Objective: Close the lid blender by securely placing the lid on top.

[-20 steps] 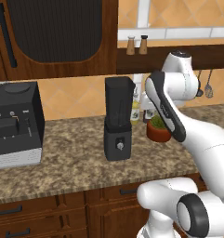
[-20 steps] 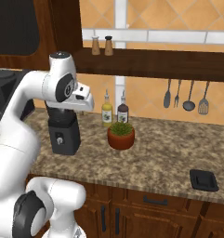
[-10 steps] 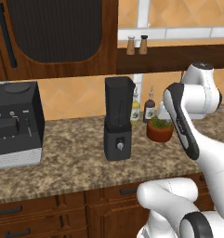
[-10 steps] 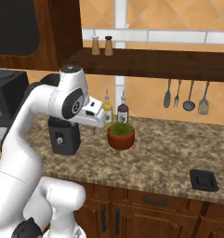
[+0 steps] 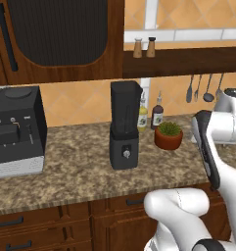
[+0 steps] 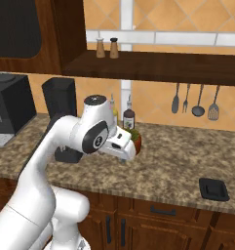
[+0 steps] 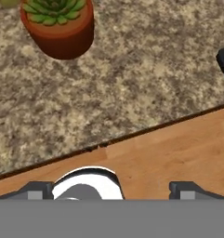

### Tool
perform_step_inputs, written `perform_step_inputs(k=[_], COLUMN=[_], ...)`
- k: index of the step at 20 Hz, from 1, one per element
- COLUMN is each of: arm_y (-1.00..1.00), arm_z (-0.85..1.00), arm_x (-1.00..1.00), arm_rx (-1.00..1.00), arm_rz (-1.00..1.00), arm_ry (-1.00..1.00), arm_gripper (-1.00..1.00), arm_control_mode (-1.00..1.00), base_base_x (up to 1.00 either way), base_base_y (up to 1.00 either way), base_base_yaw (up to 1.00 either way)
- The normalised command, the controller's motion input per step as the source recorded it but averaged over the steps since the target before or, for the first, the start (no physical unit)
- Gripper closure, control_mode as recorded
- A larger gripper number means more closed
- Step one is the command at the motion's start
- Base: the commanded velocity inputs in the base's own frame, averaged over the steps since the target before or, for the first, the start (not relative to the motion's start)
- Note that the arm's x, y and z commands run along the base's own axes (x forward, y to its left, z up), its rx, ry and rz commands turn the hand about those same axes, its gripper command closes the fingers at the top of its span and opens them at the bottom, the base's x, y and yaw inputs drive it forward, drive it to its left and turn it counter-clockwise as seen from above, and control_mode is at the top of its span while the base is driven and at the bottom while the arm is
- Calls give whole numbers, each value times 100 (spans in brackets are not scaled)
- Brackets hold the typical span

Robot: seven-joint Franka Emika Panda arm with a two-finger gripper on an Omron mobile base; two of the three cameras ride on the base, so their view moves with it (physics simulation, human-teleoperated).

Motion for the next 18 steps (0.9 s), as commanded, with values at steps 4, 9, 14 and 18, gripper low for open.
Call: perform_step_inputs(k=[4,9,14,18], arm_y=[-100,-91,-80,-75], arm_z=[-59,-43,-24,-13], arm_x=[-16,-4,0,7], arm_rx=[-9,-7,-2,0], arm_rz=[-26,-21,-16,-10], arm_ry=[0,0,0,1], arm_gripper=[-100,-100,-100,-100], arm_control_mode=[-100,-100,-100,-100], base_base_x=[0,0,0,0], base_base_y=[0,0,0,0], base_base_yaw=[0,0,0,0])
